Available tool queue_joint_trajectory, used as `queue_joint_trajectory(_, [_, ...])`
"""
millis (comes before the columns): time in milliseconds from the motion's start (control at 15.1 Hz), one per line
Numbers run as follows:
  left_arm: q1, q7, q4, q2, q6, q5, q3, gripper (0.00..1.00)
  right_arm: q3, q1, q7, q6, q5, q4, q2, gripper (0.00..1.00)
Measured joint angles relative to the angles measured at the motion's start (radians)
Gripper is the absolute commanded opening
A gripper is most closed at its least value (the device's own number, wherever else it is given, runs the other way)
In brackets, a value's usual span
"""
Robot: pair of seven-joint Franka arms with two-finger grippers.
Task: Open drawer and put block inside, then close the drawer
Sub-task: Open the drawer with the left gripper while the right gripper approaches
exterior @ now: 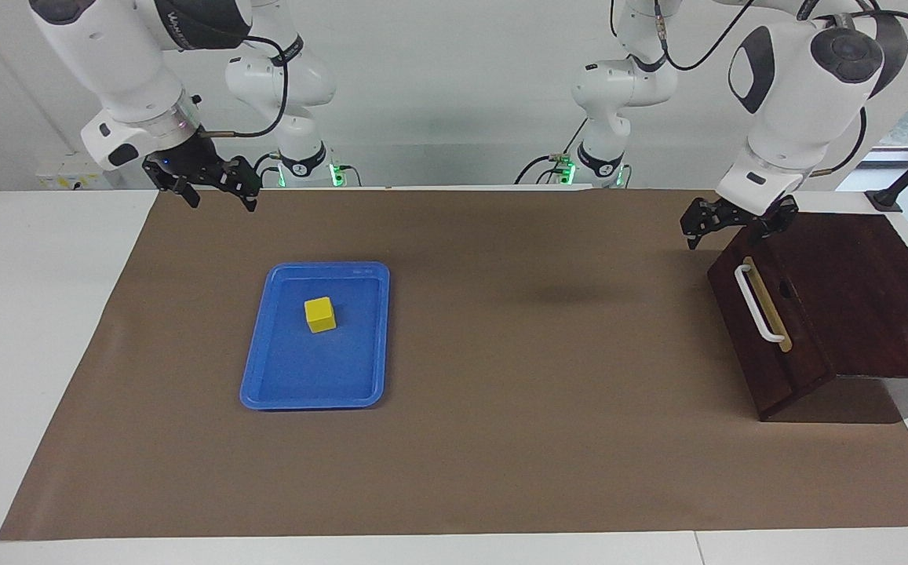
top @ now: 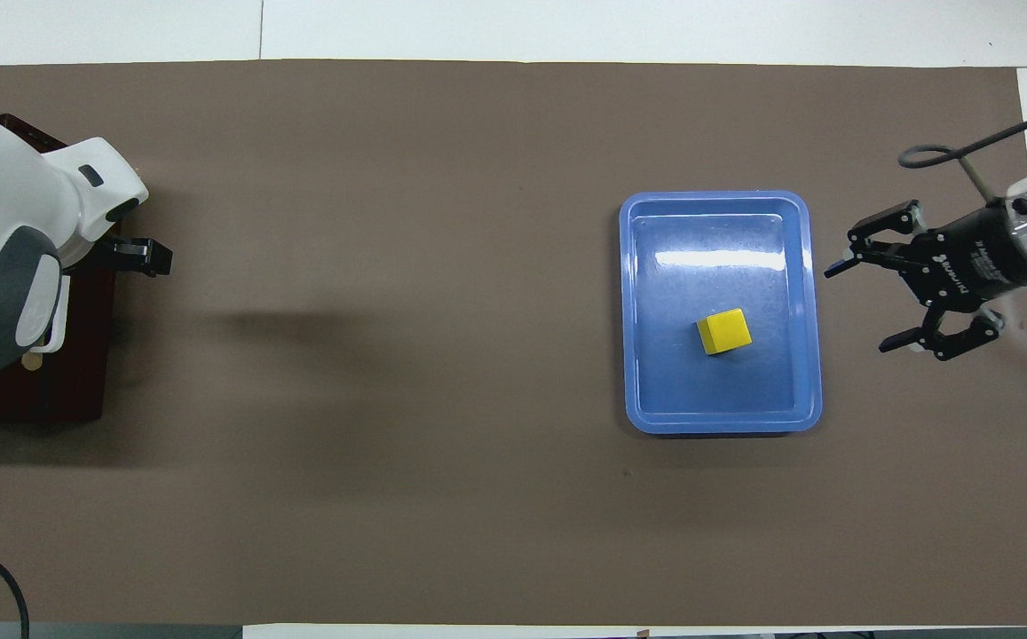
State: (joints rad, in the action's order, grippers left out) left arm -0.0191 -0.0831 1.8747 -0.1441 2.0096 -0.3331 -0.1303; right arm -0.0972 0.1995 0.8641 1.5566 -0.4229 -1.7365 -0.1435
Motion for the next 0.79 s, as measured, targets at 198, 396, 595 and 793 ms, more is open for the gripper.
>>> queue_joint_trajectory(198, [-0.026,-0.001,0.037,-0.012,0.065,-0.006,0.001,1.0,0.0,0.003,0.076,0.091,-0.091,-0.105,-0.047,1.0])
queue_joint_trajectory(396, [-0.029,-0.001,0.038,-0.012,0.08,-0.024,0.001,1.0,0.002,0.02,0.094,0.114,-0.118,-0.135,-0.116,1.0])
queue_joint_trajectory(595, [-0.036,-0.001,0.042,-0.015,0.088,-0.053,0.001,1.0,0.002,0.028,0.094,0.151,-0.168,-0.131,-0.197,1.0])
queue_joint_trajectory(793, [-0.05,-0.001,0.043,-0.023,0.099,-0.084,0.001,1.0,0.002,0.031,0.093,0.161,-0.186,-0.128,-0.244,1.0])
